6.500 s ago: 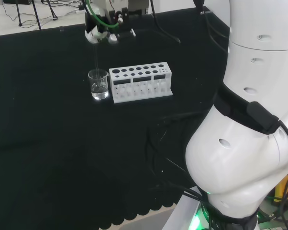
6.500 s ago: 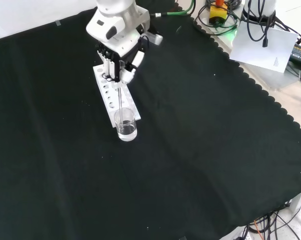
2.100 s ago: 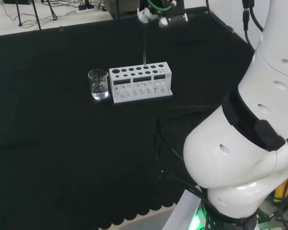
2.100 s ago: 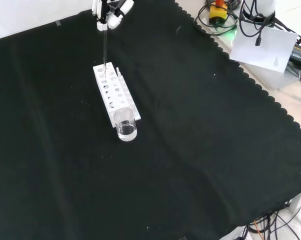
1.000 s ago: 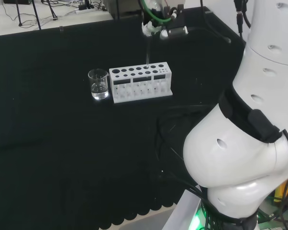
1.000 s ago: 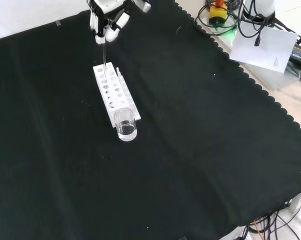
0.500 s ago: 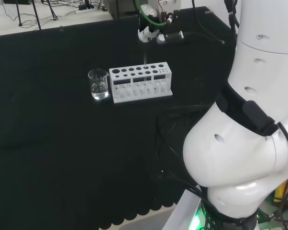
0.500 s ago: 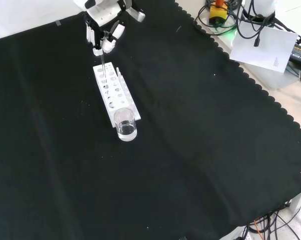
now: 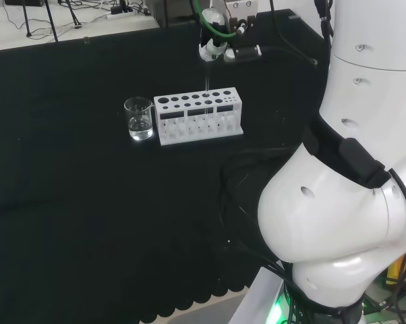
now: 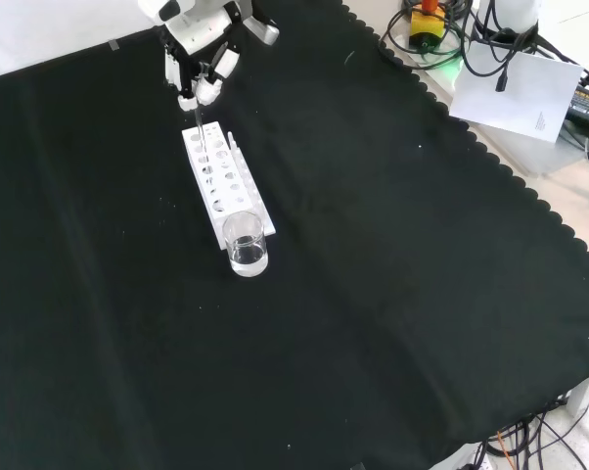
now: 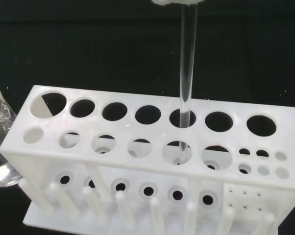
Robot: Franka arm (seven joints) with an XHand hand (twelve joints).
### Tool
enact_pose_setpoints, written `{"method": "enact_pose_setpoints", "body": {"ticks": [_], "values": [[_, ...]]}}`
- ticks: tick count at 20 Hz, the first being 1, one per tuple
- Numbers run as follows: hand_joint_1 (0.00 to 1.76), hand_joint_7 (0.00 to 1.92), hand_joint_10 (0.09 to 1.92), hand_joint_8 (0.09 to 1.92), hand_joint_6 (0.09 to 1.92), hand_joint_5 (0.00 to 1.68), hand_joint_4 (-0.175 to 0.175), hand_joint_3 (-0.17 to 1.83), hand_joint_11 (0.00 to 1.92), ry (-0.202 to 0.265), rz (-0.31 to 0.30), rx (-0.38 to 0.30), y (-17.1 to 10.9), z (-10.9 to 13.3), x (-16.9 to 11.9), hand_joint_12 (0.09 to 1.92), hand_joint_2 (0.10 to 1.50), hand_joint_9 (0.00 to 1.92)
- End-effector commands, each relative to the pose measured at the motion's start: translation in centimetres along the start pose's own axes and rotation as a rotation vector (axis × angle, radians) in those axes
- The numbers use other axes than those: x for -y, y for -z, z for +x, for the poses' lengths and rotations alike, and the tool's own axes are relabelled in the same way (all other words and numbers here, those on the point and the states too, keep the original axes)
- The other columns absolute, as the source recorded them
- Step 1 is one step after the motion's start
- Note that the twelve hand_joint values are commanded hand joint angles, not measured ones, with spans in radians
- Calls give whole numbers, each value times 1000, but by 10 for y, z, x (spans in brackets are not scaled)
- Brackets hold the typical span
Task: Put the glass rod back on the white test tube rack.
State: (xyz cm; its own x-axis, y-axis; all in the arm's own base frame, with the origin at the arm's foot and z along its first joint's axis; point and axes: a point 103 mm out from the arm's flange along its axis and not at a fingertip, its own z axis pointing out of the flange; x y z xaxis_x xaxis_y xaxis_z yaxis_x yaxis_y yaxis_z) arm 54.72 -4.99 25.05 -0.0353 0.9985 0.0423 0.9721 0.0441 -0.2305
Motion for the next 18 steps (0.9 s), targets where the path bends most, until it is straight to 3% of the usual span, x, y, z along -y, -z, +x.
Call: {"method": "enact_pose_setpoints", "body": {"ticks": [1,2,3,7,11,18], "values": [[1316,1210,881,950,87,1399,-175,-175,1656,12,72,14,0,4,-3,626,1087,1592],[1317,1279,875,781,87,1418,-156,-175,1668,17,99,32,0,5,-5,626,1067,1605],[1374,1202,849,707,87,1356,-160,-175,1692,10,133,53,1,7,-5,669,993,1632],[1486,802,779,804,87,950,-175,-175,1723,-4,176,71,5,13,-8,852,851,1682],[1492,512,765,865,87,575,-151,-175,1734,-28,176,83,10,16,-10,889,814,1659],[1493,402,754,867,87,454,-134,-175,1723,-37,171,98,18,10,-9,894,807,1642]]}}
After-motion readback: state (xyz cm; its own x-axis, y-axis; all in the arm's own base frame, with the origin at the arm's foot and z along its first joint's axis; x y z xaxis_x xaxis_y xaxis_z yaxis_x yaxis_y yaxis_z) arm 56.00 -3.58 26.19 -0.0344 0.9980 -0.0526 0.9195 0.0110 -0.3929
